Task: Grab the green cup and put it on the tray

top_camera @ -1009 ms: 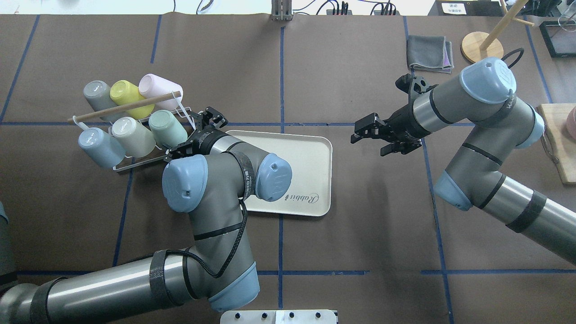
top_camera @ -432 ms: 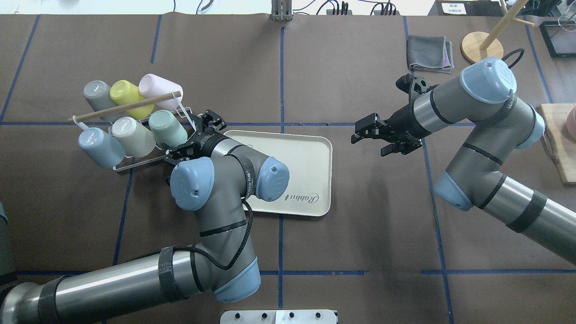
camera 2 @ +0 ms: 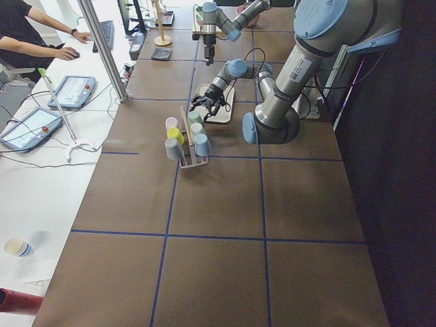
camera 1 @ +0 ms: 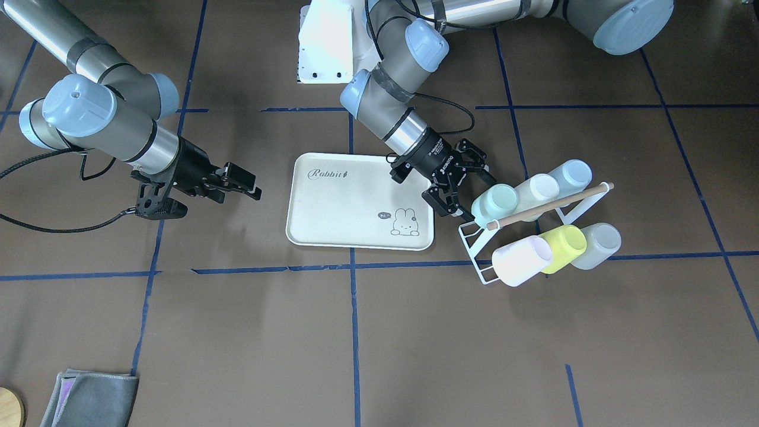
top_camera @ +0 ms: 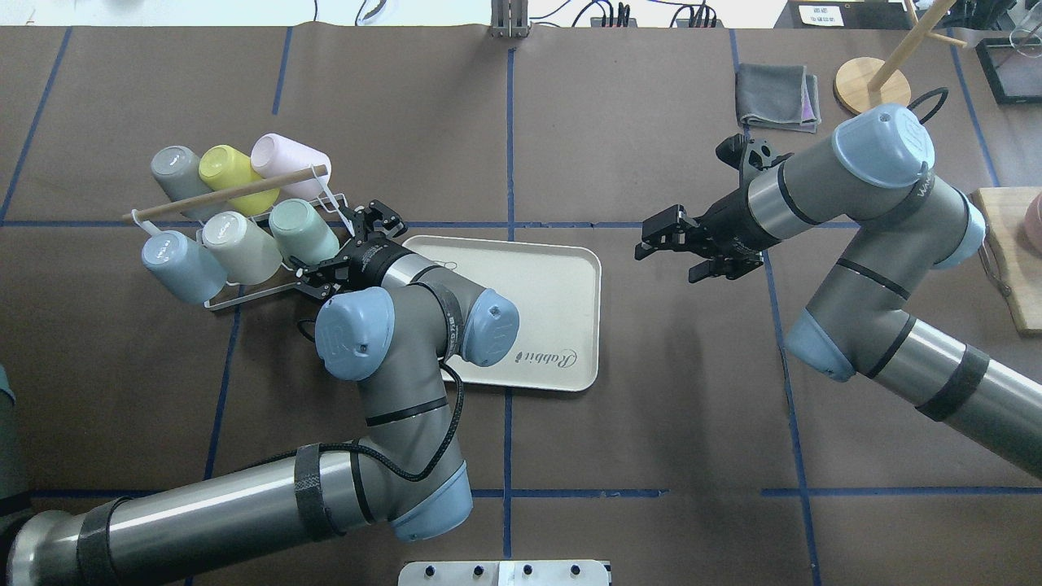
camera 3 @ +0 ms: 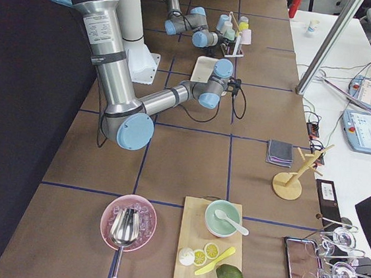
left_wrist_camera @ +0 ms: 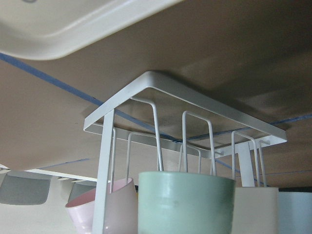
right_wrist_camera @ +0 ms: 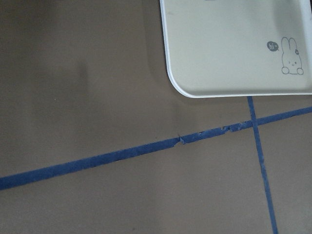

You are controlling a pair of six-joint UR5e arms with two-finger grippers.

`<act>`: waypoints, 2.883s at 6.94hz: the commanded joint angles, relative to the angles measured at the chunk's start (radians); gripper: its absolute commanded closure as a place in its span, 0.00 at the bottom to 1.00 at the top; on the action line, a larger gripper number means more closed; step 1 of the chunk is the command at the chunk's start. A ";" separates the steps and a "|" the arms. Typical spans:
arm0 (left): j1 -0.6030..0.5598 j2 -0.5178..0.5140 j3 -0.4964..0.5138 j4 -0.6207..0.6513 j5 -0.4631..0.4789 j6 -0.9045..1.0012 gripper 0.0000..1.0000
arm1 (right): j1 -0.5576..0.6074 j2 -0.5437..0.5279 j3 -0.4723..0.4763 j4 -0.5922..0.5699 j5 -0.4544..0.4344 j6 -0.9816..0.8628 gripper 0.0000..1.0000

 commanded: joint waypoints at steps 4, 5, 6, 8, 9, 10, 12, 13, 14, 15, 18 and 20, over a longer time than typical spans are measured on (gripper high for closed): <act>0.011 0.003 0.033 0.034 0.022 -0.005 0.00 | 0.001 -0.008 0.008 0.000 0.002 0.000 0.00; 0.012 0.000 0.039 0.034 0.028 -0.004 0.00 | 0.001 -0.014 0.018 0.000 0.002 0.000 0.00; 0.012 -0.001 0.043 0.033 0.044 -0.002 0.00 | 0.001 -0.021 0.023 0.000 0.002 0.000 0.00; 0.011 0.006 0.051 0.030 0.075 -0.001 0.00 | 0.001 -0.023 0.023 0.000 0.002 0.000 0.00; 0.011 0.018 0.051 0.031 0.075 -0.001 0.00 | 0.001 -0.023 0.023 0.002 0.002 0.000 0.00; 0.011 0.023 0.050 0.031 0.077 -0.001 0.00 | 0.001 -0.025 0.023 0.002 0.002 0.000 0.00; 0.011 0.026 0.051 0.030 0.077 0.001 0.00 | 0.001 -0.026 0.025 0.002 0.003 0.000 0.00; 0.011 0.025 0.053 0.027 0.077 0.013 0.00 | 0.001 -0.026 0.023 0.002 0.003 0.000 0.00; 0.009 0.025 0.053 0.024 0.077 0.030 0.00 | 0.001 -0.026 0.025 0.002 0.002 0.000 0.00; 0.009 0.026 0.053 0.022 0.077 0.028 0.03 | 0.001 -0.028 0.028 0.002 0.002 0.000 0.00; 0.005 0.025 0.039 0.022 0.077 0.041 0.23 | 0.001 -0.028 0.029 0.002 0.002 0.000 0.00; 0.002 0.023 0.027 0.024 0.077 0.042 0.35 | 0.001 -0.028 0.029 0.002 0.000 0.000 0.00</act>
